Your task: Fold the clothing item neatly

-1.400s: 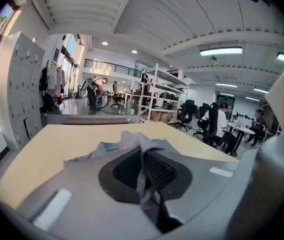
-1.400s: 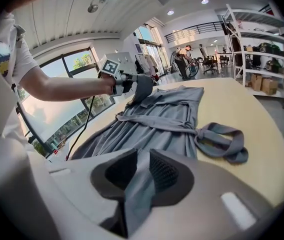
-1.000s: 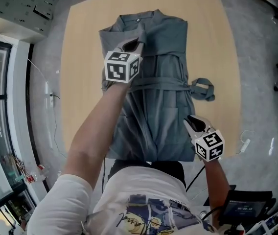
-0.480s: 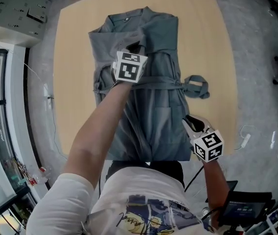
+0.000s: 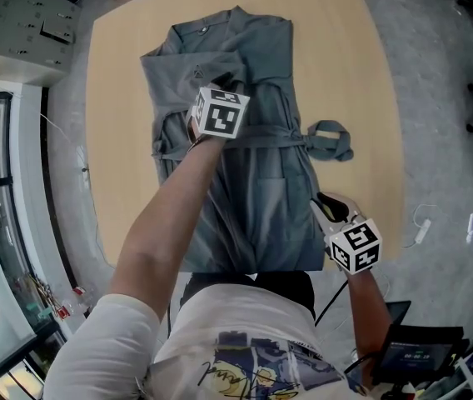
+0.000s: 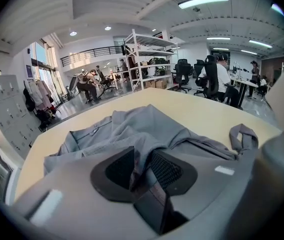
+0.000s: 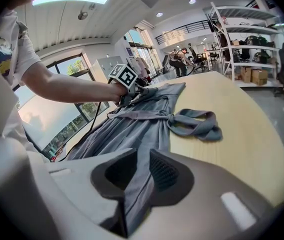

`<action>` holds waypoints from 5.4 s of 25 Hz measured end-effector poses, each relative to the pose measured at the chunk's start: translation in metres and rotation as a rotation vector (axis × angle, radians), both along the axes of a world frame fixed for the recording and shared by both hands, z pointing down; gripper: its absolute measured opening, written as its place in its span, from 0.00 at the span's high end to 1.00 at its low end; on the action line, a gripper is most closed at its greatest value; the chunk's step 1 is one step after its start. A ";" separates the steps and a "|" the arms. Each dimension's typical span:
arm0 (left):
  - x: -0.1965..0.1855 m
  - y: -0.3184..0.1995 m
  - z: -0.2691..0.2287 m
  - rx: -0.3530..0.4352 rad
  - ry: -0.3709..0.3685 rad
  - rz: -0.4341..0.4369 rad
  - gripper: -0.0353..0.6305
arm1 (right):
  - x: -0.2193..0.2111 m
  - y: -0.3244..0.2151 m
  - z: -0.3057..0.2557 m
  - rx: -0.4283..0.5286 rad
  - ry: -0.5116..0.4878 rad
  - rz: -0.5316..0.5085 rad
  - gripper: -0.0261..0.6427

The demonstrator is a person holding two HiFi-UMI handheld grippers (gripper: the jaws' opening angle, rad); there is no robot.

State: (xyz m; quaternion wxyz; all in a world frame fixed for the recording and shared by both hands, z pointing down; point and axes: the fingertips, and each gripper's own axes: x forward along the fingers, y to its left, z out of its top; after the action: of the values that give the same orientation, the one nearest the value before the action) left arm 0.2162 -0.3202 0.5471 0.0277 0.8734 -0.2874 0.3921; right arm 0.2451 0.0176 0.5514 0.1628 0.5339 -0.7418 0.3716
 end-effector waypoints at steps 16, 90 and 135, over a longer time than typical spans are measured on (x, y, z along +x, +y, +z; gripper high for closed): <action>-0.012 0.002 0.000 0.027 -0.045 -0.077 0.70 | 0.004 0.007 -0.001 0.023 -0.022 0.022 0.86; -0.416 0.413 0.108 -0.458 0.212 -0.194 0.55 | -0.091 0.247 0.124 -0.114 0.072 0.065 0.62; -0.365 0.433 0.094 -0.563 0.255 0.018 0.92 | -0.097 0.231 0.100 0.041 -0.104 -0.097 0.94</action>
State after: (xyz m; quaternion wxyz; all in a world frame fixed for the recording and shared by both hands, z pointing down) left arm -0.1492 0.1129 0.6415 0.3008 0.8762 -0.1541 0.3437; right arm 0.1479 0.2491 0.6510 0.1309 0.4803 -0.7818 0.3754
